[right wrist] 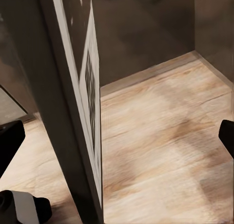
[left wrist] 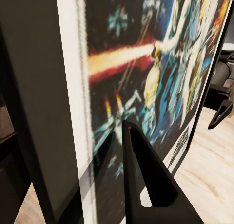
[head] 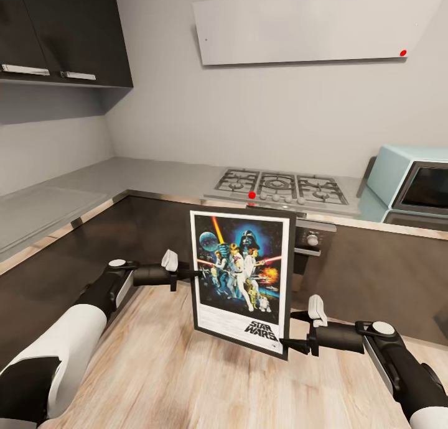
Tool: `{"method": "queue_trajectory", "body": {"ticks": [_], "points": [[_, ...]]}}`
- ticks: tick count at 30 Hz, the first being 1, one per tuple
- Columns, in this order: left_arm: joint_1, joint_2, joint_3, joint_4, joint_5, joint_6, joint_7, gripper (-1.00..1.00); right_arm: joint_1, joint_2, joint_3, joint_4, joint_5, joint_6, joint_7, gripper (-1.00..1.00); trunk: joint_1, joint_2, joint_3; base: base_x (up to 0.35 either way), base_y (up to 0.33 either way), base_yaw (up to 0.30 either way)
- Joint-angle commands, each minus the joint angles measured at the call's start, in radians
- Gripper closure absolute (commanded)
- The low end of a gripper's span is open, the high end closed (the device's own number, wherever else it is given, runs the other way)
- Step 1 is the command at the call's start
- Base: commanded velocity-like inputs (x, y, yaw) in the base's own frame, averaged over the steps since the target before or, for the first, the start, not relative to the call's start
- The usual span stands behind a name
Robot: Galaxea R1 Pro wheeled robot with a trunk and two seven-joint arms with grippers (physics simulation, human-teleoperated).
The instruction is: Pick up the poster from the kitchen countertop and hang it on one of the wall nails in the kitchen.
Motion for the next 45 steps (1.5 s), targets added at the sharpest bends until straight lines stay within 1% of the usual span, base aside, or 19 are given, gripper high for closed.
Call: {"method": "queue_trajectory", "body": {"ticks": [1,37,45], "points": [[-0.001,-0.001,0.005,-0.001,-0.008,0.011,-0.006,1.0,-0.001,0.0,-0.002,-0.001,0.003,0.005,0.005,-1.0,0.0,-0.001,-0.001,0.0,0.0,0.0],[-0.001,0.0,0.005,-0.001,-0.008,0.01,-0.006,1.0,-0.001,0.0,-0.002,0.0,0.003,-0.009,0.006,-1.0,0.0,-0.001,-0.001,0.0,0.0,0.0],[-0.001,0.0,0.005,-0.001,-0.008,0.01,-0.006,1.0,-0.001,0.0,-0.001,0.0,0.003,-0.035,0.008,-1.0,0.0,-0.001,-0.001,0.0,0.0,0.0]]}}
